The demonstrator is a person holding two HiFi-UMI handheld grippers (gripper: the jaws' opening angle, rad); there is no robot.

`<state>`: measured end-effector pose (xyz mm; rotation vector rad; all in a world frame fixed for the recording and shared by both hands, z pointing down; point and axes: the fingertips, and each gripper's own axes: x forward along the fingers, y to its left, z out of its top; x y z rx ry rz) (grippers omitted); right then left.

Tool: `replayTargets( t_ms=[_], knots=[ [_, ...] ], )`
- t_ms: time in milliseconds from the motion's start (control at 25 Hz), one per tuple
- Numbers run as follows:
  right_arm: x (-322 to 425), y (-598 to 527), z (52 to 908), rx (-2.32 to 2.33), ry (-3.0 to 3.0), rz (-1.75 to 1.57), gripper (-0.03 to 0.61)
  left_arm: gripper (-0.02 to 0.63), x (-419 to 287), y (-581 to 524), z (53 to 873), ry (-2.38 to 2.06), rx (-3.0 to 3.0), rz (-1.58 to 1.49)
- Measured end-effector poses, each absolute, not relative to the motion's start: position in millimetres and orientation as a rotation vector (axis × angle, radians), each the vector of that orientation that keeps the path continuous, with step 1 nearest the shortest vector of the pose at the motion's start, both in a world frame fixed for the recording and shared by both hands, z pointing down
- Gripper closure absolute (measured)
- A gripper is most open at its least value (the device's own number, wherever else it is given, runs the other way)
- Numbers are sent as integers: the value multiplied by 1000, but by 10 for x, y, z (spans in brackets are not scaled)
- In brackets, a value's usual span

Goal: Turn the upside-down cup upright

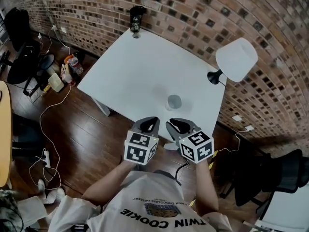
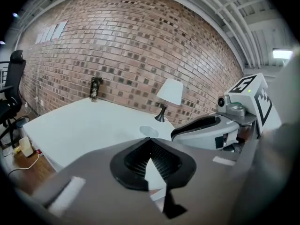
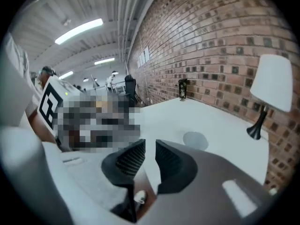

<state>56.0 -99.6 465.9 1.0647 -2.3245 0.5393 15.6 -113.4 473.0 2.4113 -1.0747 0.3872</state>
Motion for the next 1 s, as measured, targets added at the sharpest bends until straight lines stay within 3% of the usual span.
replayTargets(
  t_ms=[200, 360, 600, 1000],
  knots=[
    [625, -565, 4481, 1145, -2526, 806, 525, 611, 308, -718, 4665, -1131, 2415, 383],
    [843, -161, 4423, 1236, -2525, 707, 575, 611, 564, -317, 4596, -1191, 2433, 378],
    [1297, 505, 4318, 1429, -2502, 615, 577, 611, 929, 438, 4515, -1255, 2446, 379],
    [1339, 1481, 4169, 1418, -2557, 511, 577, 611, 1001, 1456, 4278, -1386, 2444, 416]
  ],
)
